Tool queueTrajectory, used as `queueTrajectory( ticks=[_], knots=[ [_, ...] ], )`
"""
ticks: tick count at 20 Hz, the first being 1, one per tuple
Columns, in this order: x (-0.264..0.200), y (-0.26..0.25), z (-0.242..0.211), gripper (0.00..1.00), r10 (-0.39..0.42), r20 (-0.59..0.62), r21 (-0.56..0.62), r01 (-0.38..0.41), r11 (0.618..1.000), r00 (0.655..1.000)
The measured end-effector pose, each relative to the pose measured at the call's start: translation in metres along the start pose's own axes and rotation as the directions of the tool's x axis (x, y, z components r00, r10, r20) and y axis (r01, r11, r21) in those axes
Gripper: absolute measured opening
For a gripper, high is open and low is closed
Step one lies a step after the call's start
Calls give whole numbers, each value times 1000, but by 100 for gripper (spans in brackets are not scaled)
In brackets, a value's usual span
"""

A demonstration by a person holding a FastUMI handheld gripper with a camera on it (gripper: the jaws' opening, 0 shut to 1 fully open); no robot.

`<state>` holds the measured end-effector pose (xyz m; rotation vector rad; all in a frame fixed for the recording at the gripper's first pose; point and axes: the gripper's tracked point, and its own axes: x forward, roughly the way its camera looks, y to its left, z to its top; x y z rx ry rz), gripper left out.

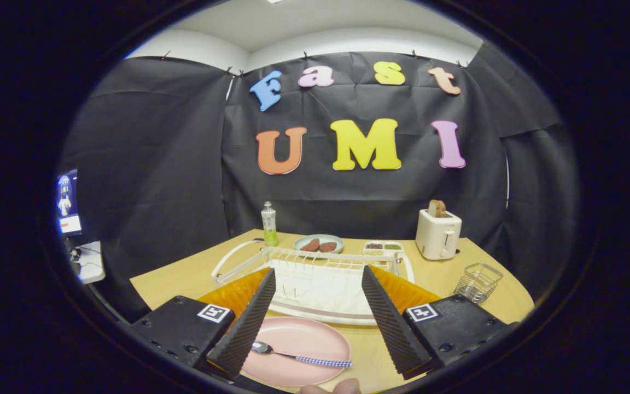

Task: Take the plate from the dish rack, then take the spoon from the basket and place it into the plate.

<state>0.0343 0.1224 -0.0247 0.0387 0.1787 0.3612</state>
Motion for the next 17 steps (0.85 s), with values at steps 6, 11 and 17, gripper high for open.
queueTrajectory(
  ticks=[6, 11, 17],
  knots=[
    [-31, 10, 20, 100, -96, 146, -3, 98, 995, 985],
    [-45, 30, 20, 100, -125, 215, 40, 119, 992, 969],
    [-51, 51, 22, 100, -122, 270, -18, 131, 991, 955]
  ],
)
